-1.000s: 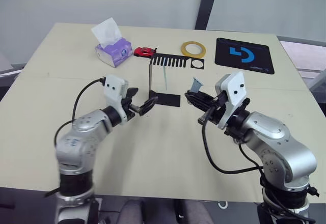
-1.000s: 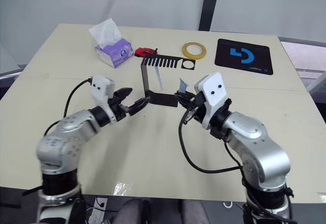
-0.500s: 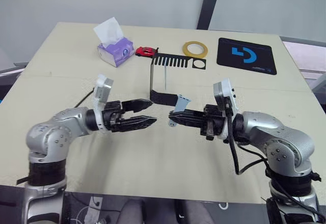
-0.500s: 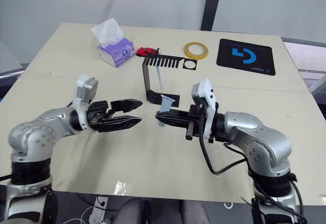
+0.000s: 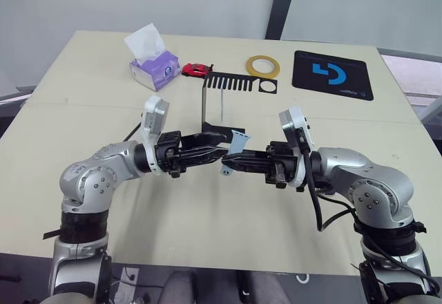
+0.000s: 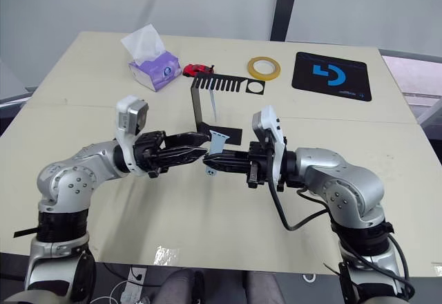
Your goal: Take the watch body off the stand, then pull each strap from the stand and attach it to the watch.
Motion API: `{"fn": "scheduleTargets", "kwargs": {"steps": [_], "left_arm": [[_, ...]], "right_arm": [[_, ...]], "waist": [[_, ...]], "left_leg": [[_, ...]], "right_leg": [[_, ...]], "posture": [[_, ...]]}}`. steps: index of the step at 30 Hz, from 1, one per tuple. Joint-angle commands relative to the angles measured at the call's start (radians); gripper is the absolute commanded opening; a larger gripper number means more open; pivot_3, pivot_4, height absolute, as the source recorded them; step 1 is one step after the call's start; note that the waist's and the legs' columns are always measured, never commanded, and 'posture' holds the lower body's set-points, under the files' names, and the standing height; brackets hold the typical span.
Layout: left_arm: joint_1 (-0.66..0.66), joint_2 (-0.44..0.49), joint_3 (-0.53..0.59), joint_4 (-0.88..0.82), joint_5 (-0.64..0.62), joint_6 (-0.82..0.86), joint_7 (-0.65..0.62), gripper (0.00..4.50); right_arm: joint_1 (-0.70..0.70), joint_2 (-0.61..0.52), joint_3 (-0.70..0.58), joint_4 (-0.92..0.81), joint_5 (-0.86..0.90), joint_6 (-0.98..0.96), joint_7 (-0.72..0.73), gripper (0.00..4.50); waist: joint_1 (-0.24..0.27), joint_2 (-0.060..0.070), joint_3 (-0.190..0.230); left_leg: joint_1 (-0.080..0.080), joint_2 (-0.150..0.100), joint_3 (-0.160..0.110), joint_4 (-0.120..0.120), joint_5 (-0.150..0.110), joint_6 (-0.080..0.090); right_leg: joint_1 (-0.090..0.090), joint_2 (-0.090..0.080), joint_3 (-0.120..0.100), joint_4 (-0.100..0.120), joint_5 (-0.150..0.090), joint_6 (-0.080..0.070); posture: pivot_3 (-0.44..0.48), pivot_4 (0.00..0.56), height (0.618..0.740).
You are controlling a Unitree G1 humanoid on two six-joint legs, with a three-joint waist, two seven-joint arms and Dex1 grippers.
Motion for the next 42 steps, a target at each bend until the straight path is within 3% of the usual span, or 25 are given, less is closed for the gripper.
{"fn": "scheduleTargets", "kwargs": {"steps": [1, 42], "left_arm": [[-0.024, 0.012, -0.022, -0.028, -0.01, -0.008, -0.015, 2.28], [-0.042, -0.055, -0.036, -0.028, -0.06, -0.007, 0.056, 2.28]], "right_arm": [[-0.002, -0.018, 0.011, -0.014, -0.003, -0.032, 0.023, 0.0], [-0.036, -0.014, 0.044, 0.02, -0.021, -0.06, 0.024, 0.0]], "waist": [[0.0, 0.0, 0.0], [0.001, 0.0, 0.0]], "left_leg": [[0.0, 0.0, 0.0, 0.0, 0.0, 0.0], [0.0, 0.0, 0.0, 0.001, 0.0, -0.001]], "right_leg": [[0.0, 0.0, 0.0, 0.0, 0.0, 0.0], [0.0, 0.0, 0.0, 0.001, 0.0, 0.0]], "posture": [[0.0, 0.15, 0.738], [0.0, 0.15, 0.738]]}}
